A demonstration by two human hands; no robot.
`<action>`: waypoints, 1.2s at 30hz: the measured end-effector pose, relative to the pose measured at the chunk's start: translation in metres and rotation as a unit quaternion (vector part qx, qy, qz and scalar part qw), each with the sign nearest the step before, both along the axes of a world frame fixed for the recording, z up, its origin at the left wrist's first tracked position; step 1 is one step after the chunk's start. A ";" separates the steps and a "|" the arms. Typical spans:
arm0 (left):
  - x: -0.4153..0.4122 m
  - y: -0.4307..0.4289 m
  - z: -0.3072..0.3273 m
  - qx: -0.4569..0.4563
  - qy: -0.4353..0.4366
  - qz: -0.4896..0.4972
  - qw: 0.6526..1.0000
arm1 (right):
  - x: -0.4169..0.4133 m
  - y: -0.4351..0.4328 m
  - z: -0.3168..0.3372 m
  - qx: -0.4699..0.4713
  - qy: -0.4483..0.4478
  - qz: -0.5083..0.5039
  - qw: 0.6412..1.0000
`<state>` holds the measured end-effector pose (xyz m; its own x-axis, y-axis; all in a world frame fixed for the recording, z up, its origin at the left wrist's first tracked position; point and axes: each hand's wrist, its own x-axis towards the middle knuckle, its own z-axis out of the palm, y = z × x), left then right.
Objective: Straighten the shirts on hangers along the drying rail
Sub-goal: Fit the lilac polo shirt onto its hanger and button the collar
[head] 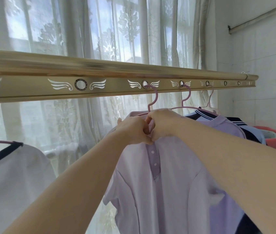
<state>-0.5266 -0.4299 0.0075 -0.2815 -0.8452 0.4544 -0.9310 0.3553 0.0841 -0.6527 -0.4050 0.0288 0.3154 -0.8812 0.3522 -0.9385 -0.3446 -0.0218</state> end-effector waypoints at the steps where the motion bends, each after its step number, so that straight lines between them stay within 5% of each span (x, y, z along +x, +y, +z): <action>1: 0.001 0.001 0.000 -0.004 0.018 -0.008 1.000 | -0.002 -0.001 -0.001 0.003 -0.011 0.001 1.000; 5: 0.014 0.001 0.002 -0.017 0.074 -0.050 0.996 | -0.010 -0.007 -0.001 -0.004 -0.033 0.016 0.999; 13: 0.024 0.013 0.000 -0.025 0.027 -0.073 0.997 | -0.006 -0.005 0.002 -0.024 0.089 -0.009 0.996; 22: 0.019 0.016 -0.007 -0.074 0.125 -0.077 0.986 | 0.001 -0.005 0.003 -0.004 0.083 -0.014 0.996; 36: 0.018 0.020 -0.007 -0.025 -0.034 -0.011 0.999 | 0.009 -0.007 0.000 0.037 0.040 -0.033 0.998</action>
